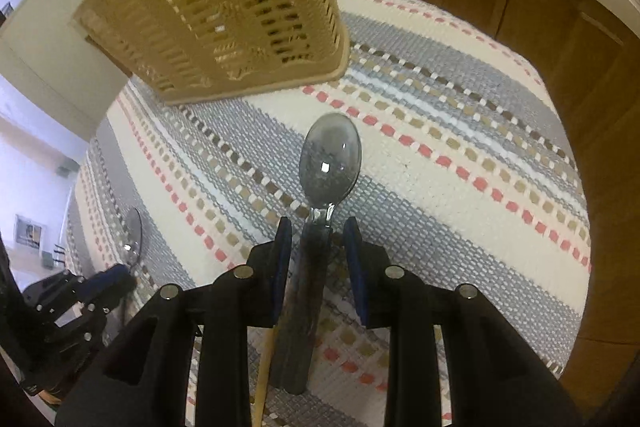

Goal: Organize utensils
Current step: 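Grasp a clear spoon with the left tool while the right tool grasps another clear spoon, then lift both clear spoons with both tools and carry them over the basket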

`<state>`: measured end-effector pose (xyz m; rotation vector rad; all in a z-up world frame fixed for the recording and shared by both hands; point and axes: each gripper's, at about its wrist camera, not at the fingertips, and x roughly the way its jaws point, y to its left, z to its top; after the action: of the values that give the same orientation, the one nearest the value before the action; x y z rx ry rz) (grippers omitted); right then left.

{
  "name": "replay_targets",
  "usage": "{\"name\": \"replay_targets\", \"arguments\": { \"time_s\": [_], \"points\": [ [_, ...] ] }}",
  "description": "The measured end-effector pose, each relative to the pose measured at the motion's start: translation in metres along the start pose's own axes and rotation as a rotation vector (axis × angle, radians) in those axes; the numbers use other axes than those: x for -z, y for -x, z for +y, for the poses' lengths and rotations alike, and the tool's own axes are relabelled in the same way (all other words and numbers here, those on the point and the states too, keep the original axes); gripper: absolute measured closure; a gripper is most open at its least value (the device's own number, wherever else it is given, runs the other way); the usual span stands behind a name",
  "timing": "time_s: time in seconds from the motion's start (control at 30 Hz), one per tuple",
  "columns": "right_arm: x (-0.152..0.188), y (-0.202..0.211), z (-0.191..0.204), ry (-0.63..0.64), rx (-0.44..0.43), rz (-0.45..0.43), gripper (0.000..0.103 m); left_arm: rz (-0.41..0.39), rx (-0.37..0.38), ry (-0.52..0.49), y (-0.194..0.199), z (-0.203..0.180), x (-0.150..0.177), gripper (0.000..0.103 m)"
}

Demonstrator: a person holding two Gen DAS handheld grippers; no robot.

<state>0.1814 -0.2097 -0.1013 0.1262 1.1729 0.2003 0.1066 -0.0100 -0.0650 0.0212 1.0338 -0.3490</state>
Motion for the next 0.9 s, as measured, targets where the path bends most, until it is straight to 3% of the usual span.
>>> {"name": "replay_targets", "arguments": {
  "time_s": [0.1, 0.33, 0.63, 0.7, 0.9],
  "points": [
    [-0.001, -0.002, -0.006, -0.028, -0.059, 0.007, 0.087, -0.004, 0.008, 0.004, -0.003, -0.001, -0.002, 0.092],
    [0.001, 0.001, -0.013, -0.010, -0.058, -0.002, 0.087, -0.010, 0.023, 0.005, -0.006, 0.000, -0.004, 0.092],
    [0.000, 0.006, 0.006, 0.098, 0.081, 0.022, 0.088, -0.010, 0.041, 0.039, -0.007, 0.006, -0.008, 0.091],
    [0.002, 0.008, 0.000, 0.079, 0.094, 0.036, 0.093, -0.008, 0.057, 0.057, -0.008, 0.008, -0.011, 0.091],
    [0.004, 0.013, -0.031, -0.001, 0.065, 0.047, 0.092, -0.001, 0.104, 0.102, -0.012, 0.019, -0.018, 0.092]
  ]
}}
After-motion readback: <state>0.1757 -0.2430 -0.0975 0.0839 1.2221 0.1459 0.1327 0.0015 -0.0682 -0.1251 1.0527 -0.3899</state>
